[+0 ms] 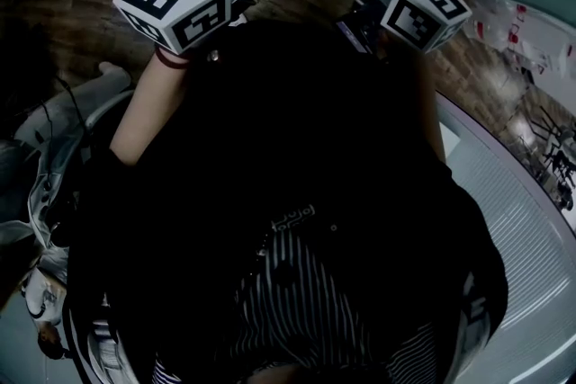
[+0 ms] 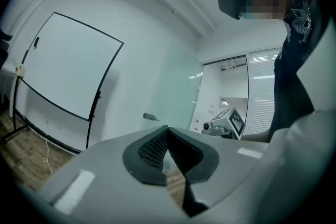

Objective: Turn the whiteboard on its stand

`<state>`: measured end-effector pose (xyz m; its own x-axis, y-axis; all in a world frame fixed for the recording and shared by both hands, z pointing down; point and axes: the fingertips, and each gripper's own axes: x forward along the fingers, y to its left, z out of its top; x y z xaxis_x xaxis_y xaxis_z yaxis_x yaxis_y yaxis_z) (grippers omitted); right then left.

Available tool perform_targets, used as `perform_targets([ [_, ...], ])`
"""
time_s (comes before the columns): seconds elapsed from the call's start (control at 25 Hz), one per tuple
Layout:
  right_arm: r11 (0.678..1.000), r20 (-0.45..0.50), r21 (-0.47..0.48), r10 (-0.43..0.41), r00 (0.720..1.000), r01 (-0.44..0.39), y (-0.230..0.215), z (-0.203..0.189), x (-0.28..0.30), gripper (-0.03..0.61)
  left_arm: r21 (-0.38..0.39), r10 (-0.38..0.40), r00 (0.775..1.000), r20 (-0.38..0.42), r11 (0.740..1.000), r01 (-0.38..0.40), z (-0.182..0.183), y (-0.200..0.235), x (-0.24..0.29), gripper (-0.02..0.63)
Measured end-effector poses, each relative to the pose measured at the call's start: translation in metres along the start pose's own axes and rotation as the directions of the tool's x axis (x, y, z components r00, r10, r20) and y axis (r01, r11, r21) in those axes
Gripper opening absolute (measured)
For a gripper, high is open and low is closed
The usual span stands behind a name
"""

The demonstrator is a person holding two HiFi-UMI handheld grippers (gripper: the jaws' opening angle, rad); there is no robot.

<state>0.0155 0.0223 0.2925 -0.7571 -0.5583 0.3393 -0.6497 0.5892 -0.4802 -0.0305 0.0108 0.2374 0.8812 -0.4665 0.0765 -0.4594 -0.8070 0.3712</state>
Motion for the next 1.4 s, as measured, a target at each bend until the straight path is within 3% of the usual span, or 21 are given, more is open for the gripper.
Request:
perform_targets([
  [0.12, 1.0, 0.002, 0.021, -0.011, 1.0, 0.011, -0.006, -0.006, -0.026, 0.002, 0.011, -0.005, 1.0, -0.011, 1.0, 0.005, -0.002, -0.026, 0.01, -0.002],
  [0.24, 0.999, 0.011, 0.04, -0.03, 0.999, 0.03, -0.009, 0.006, -0.015, 0.002, 0.028, 0.002, 1.0, -0.03, 1.0, -0.001, 0.004, -0.007, 0.014, -0.002],
  [0.4, 1.0, 0.009, 0.025, -0.007, 1.0, 0.006, 0.016, 0.014, 0.001, 0.002, 0.035, 0.04, 0.999, -0.034, 0.999, -0.039, 0.013, 0.002, -0.008, -0.002],
  [0.52, 1.0, 0.015, 0.01, 0.018, 1.0, -0.018, 0.034, 0.018, -0.005, 0.002, 0.053, 0.039, 0.999, -0.03, 0.998, -0.038, 0.019, -0.015, -0.016, -0.002],
  [0.64, 0.999, 0.016, 0.001, 0.05, 0.999, -0.05, 0.025, -0.002, -0.038, 0.002, 0.064, 0.059, 0.998, -0.022, 0.996, -0.058, -0.006, -0.05, -0.003, -0.002],
  [0.8, 0.998, 0.01, 0.012, 0.065, 0.998, -0.065, 0.015, -0.005, -0.052, 0.002, 0.056, 0.075, 0.996, -0.05, 0.996, -0.072, -0.02, -0.064, 0.006, -0.002],
  [0.92, 0.995, 0.007, 0.023, 0.094, 0.996, -0.094, 0.015, -0.003, -0.046, 0.002, 0.064, 0.102, 0.993, -0.052, 0.993, -0.099, -0.016, -0.062, 0.003, -0.002],
  [1.16, 0.993, -0.026, 0.011, 0.118, 0.993, -0.118, -0.034, -0.046, -0.042, 0.002, 0.056, 0.138, 0.99, -0.041, 0.989, -0.136, -0.079, -0.044, 0.03, -0.002],
  [1.4, 0.989, -0.042, 0.008, 0.148, 0.988, -0.148, -0.053, -0.042, -0.027, 0.002, 0.063, 0.163, 0.985, -0.052, 0.985, -0.16, -0.08, -0.027, 0.042, -0.002],
])
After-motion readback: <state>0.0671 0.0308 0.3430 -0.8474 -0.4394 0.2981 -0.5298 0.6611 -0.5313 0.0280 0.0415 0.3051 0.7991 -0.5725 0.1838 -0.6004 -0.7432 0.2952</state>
